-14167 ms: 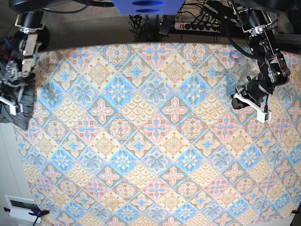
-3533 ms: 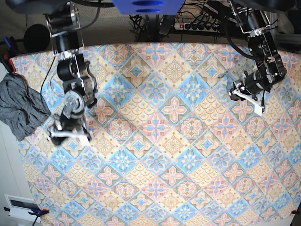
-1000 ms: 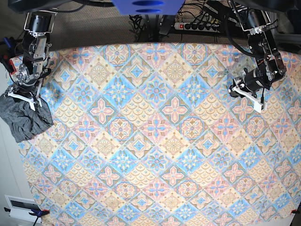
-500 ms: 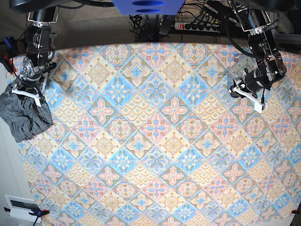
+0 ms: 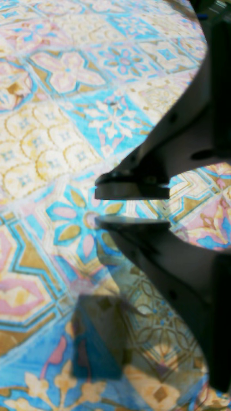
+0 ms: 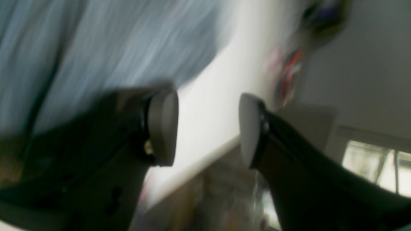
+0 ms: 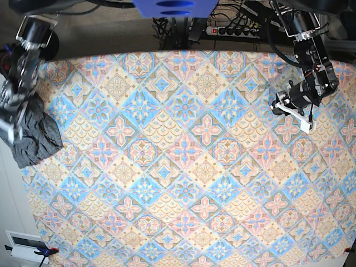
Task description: Layout the t-shirt on the table in an organized manner, then fold the t-shirt properly
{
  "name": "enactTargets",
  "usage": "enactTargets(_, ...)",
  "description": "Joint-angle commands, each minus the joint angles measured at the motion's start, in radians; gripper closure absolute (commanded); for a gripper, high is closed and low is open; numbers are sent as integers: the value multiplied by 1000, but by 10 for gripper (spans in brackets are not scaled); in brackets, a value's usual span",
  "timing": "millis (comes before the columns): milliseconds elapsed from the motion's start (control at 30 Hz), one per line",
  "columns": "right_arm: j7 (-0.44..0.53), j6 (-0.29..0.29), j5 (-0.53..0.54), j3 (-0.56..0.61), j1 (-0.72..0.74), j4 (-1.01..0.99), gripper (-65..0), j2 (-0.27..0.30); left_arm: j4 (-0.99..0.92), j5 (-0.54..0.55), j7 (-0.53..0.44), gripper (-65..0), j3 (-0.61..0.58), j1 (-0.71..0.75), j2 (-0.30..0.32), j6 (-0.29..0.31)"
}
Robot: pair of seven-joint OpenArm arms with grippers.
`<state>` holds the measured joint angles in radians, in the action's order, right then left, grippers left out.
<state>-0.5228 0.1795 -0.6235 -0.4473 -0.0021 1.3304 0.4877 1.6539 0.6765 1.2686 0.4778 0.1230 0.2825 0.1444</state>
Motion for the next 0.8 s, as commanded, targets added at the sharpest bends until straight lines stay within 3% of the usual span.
enactTargets(0, 13, -13, -9, -11, 17, -38, -288, 36, 18, 10, -10, -92, 3, -12, 14, 2)
enactTargets(333, 163, -13, -9, -11, 113, -375, -288, 55, 18, 10, -8, -92, 5, -6, 14, 2)
enactTargets(767, 174, -11, -11, -8, 52, -265, -288, 53, 18, 10, -11, -92, 39, 17, 16, 2)
